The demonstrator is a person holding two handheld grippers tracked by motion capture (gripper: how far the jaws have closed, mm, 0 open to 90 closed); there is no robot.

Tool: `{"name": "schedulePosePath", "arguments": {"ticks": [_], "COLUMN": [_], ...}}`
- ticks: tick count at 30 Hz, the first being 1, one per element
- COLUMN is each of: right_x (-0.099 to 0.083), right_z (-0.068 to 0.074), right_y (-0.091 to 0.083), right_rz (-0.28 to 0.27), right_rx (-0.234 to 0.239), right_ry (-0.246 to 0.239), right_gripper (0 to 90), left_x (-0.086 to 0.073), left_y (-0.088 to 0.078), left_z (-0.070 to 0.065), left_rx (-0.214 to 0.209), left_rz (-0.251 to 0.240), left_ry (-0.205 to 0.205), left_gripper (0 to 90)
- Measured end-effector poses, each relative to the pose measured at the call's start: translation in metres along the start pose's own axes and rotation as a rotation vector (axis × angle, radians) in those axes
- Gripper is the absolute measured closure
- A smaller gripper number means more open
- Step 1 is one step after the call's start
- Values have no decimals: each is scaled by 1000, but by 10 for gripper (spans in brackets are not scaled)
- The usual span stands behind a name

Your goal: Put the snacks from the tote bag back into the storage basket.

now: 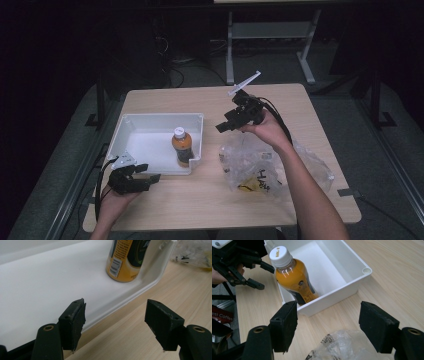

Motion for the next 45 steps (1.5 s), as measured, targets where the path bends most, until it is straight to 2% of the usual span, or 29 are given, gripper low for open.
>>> {"name": "schedulePosePath", "arguments": {"ticks": [11,17,22,39,45], "right_x": [-14,-23,-29,-60,-71], "right_z": [-4,-8,-7,-12,-13], "right_y": [-11,-15,-23,-41,-49], "right_rz": [-16,-11,-30,-57,-69], "right_rx": [-9,-17,-22,-37,-39], "right_ry": [39,49,56,87,106], "right_gripper": [304,297,301,305,305], "left_x": [0,0,0,-1,-1], "left_y": [-1,0,0,1,1], "left_z": [1,1,1,0,-1], "left_rx": [3,3,4,4,3], "left_rz": [-2,4,4,5,10], "left_ry": [9,11,11,7,18], "left_gripper": [322,322,322,322,322]}}
Point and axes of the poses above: each handheld gripper's, and its own axes: y roughly forward along the jaws, x roughly out of its top, z roughly to its left, the point moved 2 cm from there along y, roughly forward along the jaws, and after that the axes turned 6 degrees about x, right-handed, at the moved point
